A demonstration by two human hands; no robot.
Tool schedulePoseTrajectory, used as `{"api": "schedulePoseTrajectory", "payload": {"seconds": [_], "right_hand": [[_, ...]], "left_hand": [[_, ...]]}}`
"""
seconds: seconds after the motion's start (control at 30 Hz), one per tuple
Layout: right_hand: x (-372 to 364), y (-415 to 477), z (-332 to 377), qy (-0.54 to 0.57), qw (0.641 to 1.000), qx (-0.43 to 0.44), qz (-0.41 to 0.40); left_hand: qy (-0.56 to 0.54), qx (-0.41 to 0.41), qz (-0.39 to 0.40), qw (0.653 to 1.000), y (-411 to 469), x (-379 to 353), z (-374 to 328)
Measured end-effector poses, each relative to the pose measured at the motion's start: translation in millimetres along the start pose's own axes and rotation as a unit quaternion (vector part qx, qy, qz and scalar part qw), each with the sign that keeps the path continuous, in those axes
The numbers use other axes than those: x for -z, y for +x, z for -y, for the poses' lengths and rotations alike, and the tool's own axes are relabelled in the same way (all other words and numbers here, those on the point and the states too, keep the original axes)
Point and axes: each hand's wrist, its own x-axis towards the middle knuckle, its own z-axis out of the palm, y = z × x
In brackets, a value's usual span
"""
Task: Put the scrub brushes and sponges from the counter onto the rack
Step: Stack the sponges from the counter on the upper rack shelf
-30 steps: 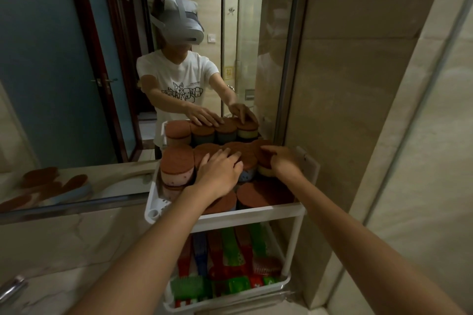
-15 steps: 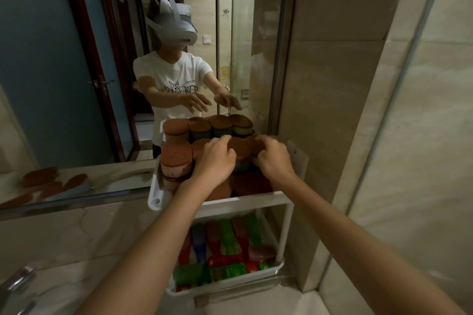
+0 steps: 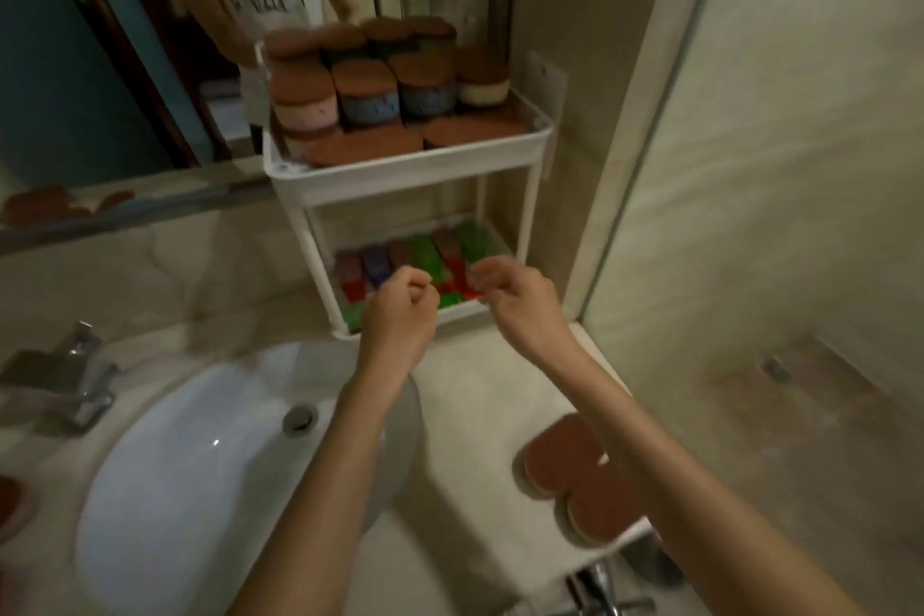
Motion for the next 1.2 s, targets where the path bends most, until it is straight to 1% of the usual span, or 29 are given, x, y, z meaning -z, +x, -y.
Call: {"api": "schedulePoseTrajectory", "payload": {"seconds": [0.1,0.17,0.27,0.33,0.4,0.47,0.53,0.63,0.67,0.73,0.8,0.87,0.93,1.0,1.13,1.2], "right_hand": [[-10,-20,-46,-0.087,0.987,-0.072,0.111],[-8,-33,-78,-0.15,0.97,-0.119,0.152],[-3,-53,-125,-0.264,0.928,-0.203,0.167],[-2,-71,-147,-0.316,0.896,-0.27,0.159],[0,-86,-168,-0.337,0.87,-0.325,0.156],[3,-97,-182,-0.323,0.862,-0.355,0.16],[5,-101,-187,-0.304,0.867,-0.359,0.162],[3,-99,-181,-0.252,0.891,-0.35,0.143],[2,-98,-177,-0.234,0.9,-0.341,0.136],[-2,-95,-175,-0.21,0.922,-0.305,0.117],[-7,-92,-175,-0.193,0.94,-0.262,0.105],[-14,-88,-172,-0.176,0.948,-0.238,0.113],[-24,-83,-168,-0.164,0.949,-0.237,0.125],[-34,-78,-164,-0.172,0.943,-0.255,0.125],[-45,-70,-158,-0.267,0.918,-0.263,0.132],[-47,-66,-153,-0.306,0.91,-0.247,0.135]], "left_hand": [[0.029,0.054,0.066,0.996,-12,-33,34],[0.042,0.082,0.107,0.99,-18,-52,50],[0.08,0.089,0.173,0.977,-28,-78,64],[0.105,0.085,0.209,0.968,-35,-95,68],[0.126,0.074,0.237,0.96,-41,-111,67],[0.146,0.061,0.268,0.95,-48,-125,66],[0.167,0.058,0.301,0.937,-54,-136,67],[0.227,0.048,0.334,0.913,-62,-149,73],[0.255,0.042,0.329,0.908,-64,-151,75],[0.295,0.04,0.292,0.909,-66,-151,80],[0.304,0.04,0.245,0.92,-66,-146,84],[0.304,0.026,0.218,0.927,-64,-138,89],[0.319,0.013,0.217,0.922,-61,-131,93],[0.341,0.011,0.218,0.915,-58,-126,94],[0.363,0.031,0.212,0.907,-55,-117,99],[0.337,0.07,0.201,0.917,-53,-111,103]]}}
